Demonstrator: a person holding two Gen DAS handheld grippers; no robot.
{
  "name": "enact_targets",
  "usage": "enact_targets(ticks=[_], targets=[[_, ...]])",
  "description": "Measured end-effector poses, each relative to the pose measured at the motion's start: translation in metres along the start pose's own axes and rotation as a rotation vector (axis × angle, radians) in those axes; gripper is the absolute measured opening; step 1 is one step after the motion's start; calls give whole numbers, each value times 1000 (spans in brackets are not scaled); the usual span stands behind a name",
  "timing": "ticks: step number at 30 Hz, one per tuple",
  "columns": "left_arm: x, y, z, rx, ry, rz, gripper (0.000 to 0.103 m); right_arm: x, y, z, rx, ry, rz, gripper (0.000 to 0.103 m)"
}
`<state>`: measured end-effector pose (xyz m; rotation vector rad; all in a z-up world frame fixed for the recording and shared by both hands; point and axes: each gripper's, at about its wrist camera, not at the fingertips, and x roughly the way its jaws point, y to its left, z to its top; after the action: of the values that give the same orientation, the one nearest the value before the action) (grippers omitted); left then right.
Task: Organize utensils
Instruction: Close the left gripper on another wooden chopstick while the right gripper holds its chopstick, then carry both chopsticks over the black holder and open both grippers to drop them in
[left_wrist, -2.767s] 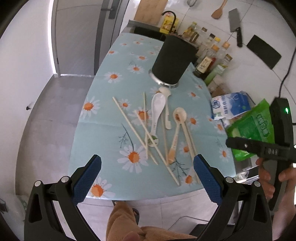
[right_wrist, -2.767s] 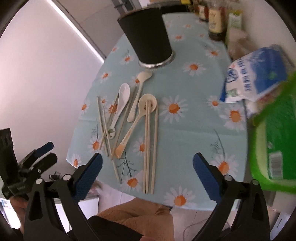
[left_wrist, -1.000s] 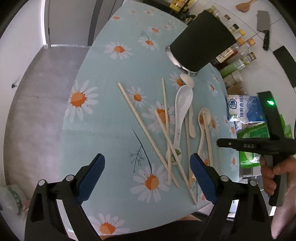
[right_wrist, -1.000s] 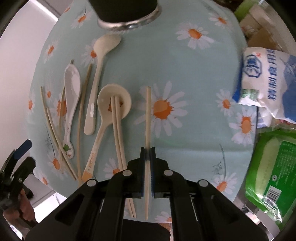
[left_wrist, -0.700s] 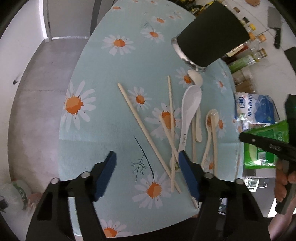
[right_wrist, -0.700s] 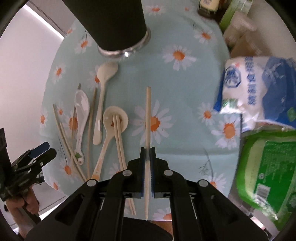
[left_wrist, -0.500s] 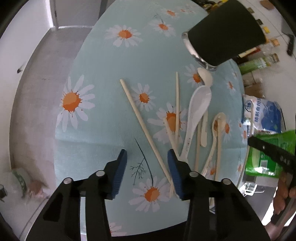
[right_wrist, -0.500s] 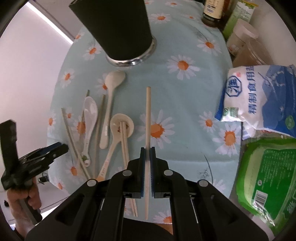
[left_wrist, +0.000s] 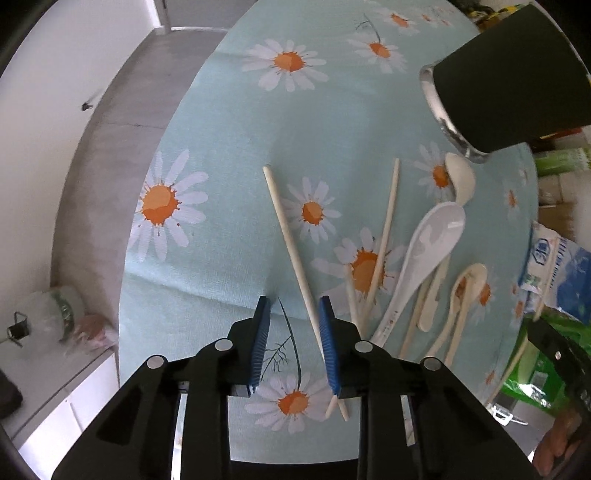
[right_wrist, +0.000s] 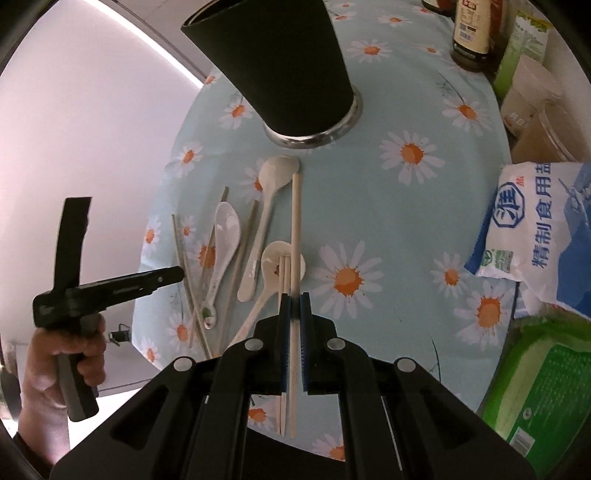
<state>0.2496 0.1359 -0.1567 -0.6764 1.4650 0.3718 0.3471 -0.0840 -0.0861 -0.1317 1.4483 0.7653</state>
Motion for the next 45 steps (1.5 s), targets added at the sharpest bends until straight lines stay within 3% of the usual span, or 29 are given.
enact_targets(ticks=[9, 16, 31, 41, 45], targets=[[4, -16, 5, -45, 17, 97, 22, -2, -10, -2, -15, 13, 69, 6], [2, -17, 7, -102, 23, 148, 4, -2, -9, -2, -23, 15, 91, 6], [-4, 10, -1, -128, -10, 2, 3, -6, 2, -2, -4, 4, 48, 6], [-40, 18, -8, 2, -124, -81, 3, -9, 12, 3, 36, -41, 32, 6], [-56, 20, -6, 49, -161, -155, 3, -14, 19, 5, 50, -76, 39, 6]])
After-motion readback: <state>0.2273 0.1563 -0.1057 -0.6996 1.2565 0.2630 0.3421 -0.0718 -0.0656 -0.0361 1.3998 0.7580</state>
